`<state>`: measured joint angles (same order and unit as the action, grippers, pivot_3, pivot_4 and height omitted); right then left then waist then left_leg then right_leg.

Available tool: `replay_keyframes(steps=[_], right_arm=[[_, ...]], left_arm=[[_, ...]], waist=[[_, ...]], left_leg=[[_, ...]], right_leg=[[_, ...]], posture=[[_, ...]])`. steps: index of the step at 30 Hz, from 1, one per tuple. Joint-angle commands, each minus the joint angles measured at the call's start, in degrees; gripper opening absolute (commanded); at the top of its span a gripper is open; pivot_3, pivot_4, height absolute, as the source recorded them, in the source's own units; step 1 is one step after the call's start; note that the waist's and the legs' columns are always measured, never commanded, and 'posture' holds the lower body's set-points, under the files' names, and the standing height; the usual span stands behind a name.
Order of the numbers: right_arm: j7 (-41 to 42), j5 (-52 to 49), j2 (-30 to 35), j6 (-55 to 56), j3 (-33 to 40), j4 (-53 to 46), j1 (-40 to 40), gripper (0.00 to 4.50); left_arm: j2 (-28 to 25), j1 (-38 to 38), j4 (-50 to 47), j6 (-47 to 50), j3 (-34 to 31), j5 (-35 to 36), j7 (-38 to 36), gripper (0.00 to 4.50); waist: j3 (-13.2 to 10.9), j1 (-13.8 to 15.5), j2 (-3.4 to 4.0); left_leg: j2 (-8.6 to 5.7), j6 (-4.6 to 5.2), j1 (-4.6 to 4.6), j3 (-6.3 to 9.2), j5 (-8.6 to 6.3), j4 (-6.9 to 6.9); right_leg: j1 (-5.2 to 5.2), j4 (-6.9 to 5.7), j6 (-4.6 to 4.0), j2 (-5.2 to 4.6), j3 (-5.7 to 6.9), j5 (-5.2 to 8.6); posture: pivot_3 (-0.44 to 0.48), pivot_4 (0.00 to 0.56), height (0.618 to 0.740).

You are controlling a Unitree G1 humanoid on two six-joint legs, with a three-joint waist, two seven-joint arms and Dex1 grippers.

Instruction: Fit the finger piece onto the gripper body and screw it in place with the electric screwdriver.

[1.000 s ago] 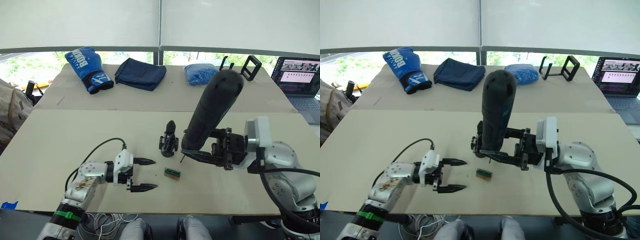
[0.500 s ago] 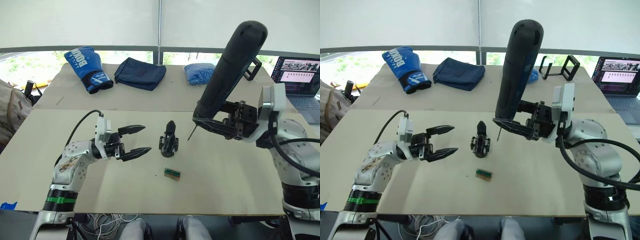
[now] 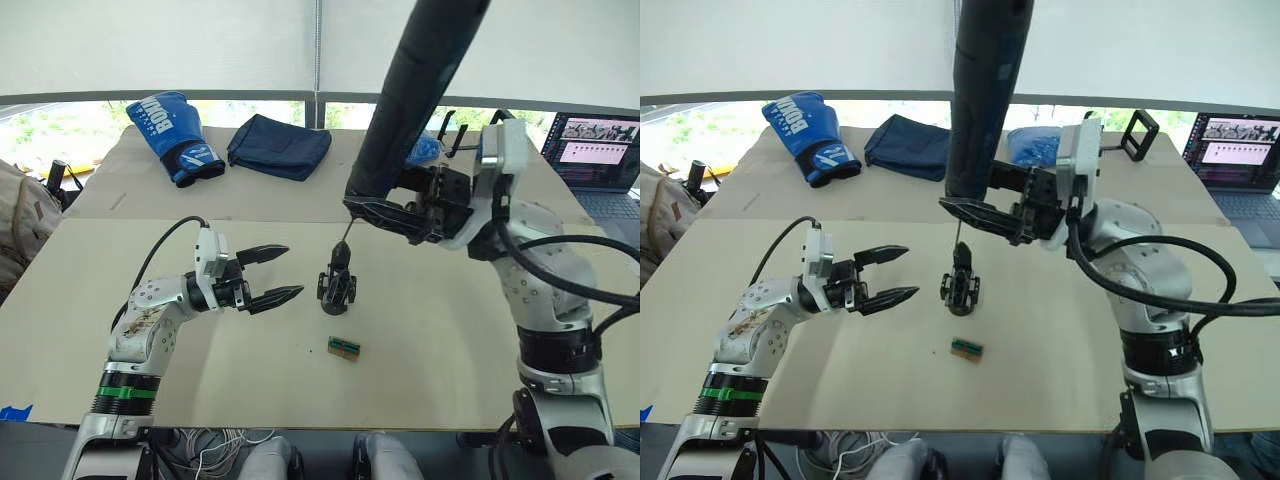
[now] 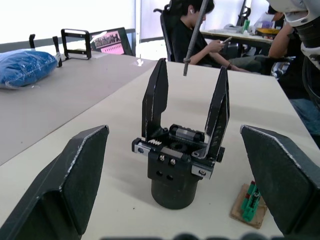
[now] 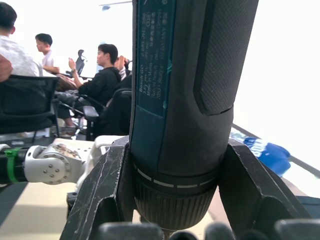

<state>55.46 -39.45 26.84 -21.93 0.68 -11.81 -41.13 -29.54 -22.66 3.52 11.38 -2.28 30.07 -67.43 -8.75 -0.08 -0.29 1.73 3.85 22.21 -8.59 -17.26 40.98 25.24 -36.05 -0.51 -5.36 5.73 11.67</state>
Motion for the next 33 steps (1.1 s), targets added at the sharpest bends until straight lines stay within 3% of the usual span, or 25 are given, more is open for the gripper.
replay_keyframes(steps=[1, 16, 33], right_arm=[[-0.4, 1.1, -0.9, 0.8, -0.2, 0.5, -2.4, 1.97], [7.2, 5.0, -1.8, 4.0, -2.2, 4.9, 3.4, 1.97], [7.2, 7.4, -4.2, 6.4, -2.1, 5.8, 3.5, 1.97]], left_arm=[[-0.5, -0.6, -0.4, -1.2, 0.2, -1.3, 0.0, 4.5], [-0.1, 2.0, -3.4, -1.2, 2.1, -3.2, 1.2, 4.5], [-0.1, 3.1, -5.0, -0.7, 3.1, -3.3, 1.9, 4.5]], waist=[[0.0, 0.0, 0.0], [0.0, -0.3, 0.0], [0.0, -0.5, 0.0]], left_leg=[[0.0, 0.0, 0.0, 0.0, 0.0, 0.0], [0.0, -0.01, 0.01, -0.04, 0.01, 0.0], [0.01, -0.02, 0.0, -0.03, 0.01, -0.02]], right_leg=[[0.0, 0.0, 0.0, 0.0, 0.0, 0.0], [0.04, -0.03, 0.0, 0.0, -0.02, 0.0], [0.03, -0.03, 0.0, 0.0, -0.02, 0.0]], posture=[[0.0, 0.15, 0.74], [0.0, 0.15, 0.74], [0.0, 0.15, 0.74]])
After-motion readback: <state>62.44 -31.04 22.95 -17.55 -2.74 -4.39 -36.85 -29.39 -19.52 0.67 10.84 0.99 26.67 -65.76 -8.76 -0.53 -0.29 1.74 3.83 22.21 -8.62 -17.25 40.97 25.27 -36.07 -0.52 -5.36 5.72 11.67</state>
